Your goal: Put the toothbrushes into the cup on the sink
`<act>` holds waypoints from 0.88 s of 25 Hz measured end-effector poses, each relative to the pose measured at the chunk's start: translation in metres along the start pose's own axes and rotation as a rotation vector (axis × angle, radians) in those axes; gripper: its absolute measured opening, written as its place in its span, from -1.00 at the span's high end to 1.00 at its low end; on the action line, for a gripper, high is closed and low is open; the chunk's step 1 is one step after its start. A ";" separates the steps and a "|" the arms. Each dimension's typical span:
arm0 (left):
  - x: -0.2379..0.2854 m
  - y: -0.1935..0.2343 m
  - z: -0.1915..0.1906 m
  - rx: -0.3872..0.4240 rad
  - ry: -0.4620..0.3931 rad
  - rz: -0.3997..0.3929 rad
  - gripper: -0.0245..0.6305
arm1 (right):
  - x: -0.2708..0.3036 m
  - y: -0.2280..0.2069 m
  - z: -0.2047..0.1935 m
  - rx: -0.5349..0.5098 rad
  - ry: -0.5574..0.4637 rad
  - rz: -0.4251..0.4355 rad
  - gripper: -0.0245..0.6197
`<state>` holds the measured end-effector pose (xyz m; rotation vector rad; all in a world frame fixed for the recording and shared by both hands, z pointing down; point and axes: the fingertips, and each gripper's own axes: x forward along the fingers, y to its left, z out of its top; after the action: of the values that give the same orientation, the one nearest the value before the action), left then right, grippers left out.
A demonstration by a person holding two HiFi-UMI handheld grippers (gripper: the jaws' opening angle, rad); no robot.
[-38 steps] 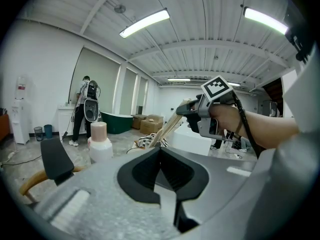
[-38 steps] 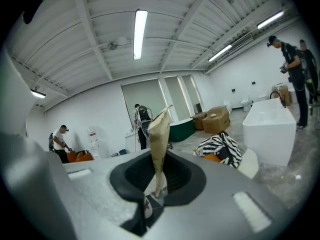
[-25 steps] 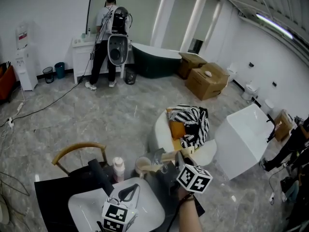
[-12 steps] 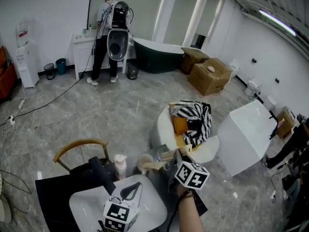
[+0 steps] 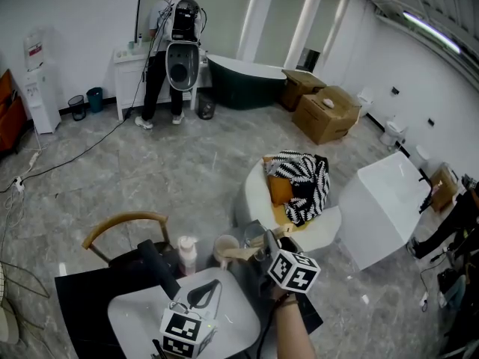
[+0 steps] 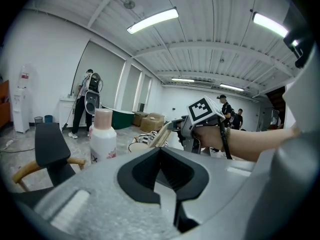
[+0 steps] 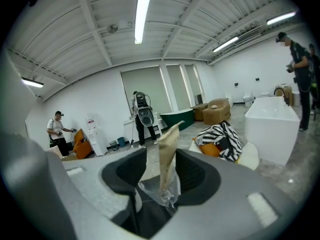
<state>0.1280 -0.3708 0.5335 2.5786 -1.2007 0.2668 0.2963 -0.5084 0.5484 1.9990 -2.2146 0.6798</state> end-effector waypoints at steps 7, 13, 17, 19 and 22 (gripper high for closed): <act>-0.001 -0.011 -0.002 -0.006 0.008 -0.008 0.90 | -0.012 -0.013 -0.011 0.022 0.016 -0.027 0.32; -0.008 -0.012 -0.002 0.006 0.007 -0.009 0.90 | -0.018 -0.009 -0.020 0.039 0.027 -0.039 0.30; -0.013 -0.012 0.000 0.007 0.005 -0.003 0.90 | -0.024 -0.006 -0.018 0.036 0.029 -0.036 0.30; -0.016 -0.013 0.002 0.006 0.001 -0.003 0.90 | -0.029 -0.005 -0.017 0.034 0.029 -0.038 0.31; -0.019 -0.017 0.003 0.008 -0.003 -0.007 0.90 | -0.036 -0.006 -0.017 0.029 0.032 -0.048 0.30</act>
<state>0.1288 -0.3478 0.5222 2.5902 -1.1941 0.2675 0.3030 -0.4686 0.5530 2.0319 -2.1442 0.7372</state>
